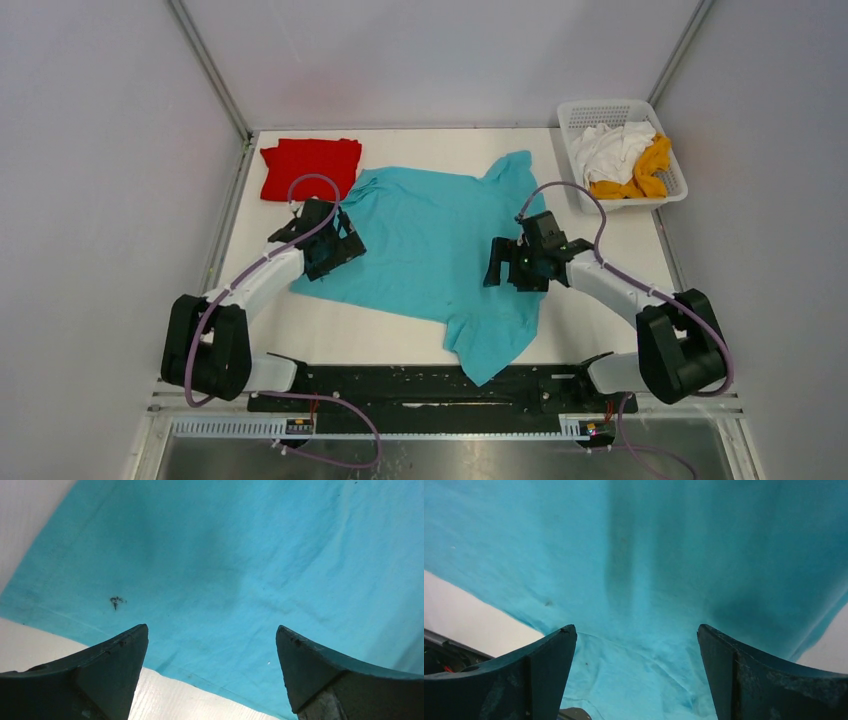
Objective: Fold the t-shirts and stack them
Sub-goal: Flatten out the tshirt
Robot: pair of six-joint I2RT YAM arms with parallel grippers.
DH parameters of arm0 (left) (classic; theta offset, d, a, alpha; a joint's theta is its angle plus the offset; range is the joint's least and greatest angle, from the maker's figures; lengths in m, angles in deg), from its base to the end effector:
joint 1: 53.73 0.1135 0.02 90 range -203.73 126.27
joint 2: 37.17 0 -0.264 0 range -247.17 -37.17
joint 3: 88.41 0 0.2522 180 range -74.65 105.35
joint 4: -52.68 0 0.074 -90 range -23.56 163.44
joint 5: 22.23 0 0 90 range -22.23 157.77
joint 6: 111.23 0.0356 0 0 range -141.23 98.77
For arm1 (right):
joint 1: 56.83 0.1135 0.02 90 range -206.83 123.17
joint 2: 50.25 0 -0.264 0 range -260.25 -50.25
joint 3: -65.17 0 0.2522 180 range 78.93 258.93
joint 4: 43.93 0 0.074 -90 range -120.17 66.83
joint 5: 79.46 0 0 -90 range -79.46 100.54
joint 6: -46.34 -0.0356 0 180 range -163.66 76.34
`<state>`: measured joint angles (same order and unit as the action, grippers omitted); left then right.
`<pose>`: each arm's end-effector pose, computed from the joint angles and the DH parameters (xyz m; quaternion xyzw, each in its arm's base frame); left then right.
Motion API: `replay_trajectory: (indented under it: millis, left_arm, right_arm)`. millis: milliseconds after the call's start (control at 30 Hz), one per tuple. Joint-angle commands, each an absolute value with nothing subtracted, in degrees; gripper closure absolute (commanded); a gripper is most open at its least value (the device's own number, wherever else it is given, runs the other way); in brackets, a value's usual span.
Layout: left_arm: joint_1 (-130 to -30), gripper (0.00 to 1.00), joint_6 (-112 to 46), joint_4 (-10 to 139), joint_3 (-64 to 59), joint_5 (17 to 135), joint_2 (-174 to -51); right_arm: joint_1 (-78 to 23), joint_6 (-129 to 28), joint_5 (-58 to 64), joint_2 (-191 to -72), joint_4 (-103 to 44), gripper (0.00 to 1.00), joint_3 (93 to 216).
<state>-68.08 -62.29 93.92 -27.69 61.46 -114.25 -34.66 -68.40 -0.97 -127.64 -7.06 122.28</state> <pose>0.2544 -0.0610 0.2074 -0.2364 0.9294 -0.0827 0.2712 0.2362 0.1039 0.1922 -0.0069 0.9548 0.2002 0.2198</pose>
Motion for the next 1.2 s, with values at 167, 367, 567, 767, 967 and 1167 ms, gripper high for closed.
replay_trajectory:
  millis: [167, 367, 567, 767, 967, 1167]
  left_arm:
    - [-66.4, 0.01, -65.3, 93.5, -28.9, 60.3, -110.4]
    - [-62.2, 0.01, -65.9, 96.7, -29.8, 59.1, -106.8]
    - [-61.5, 0.01, -67.6, 101.8, -31.5, 57.8, -103.0]
    - [-61.5, 0.01, -71.1, 103.5, -37.5, 58.7, -100.2]
    - [-61.7, 0.11, -73.5, 102.8, -39.4, 61.0, -101.7]
    - [-65.4, 0.25, -74.5, 106.2, -35.4, 58.3, -110.0]
  right_arm:
    - [-38.2, -70.9, 6.6, -142.1, -3.4, 0.01, 129.5]
    - [-48.9, -74.3, -7.1, -155.1, -5.0, 0.04, 142.6]
    - [-52.4, -75.6, -1.0, -162.3, 0.4, 0.02, 160.9]
    - [-52.6, -70.4, 6.6, -152.3, -0.5, 0.00, 158.8]
    - [-52.6, -70.3, 12.0, -136.3, -7.5, 0.01, 141.2]
    - [-52.6, -70.6, 16.7, -126.7, -6.0, 0.01, 130.7]
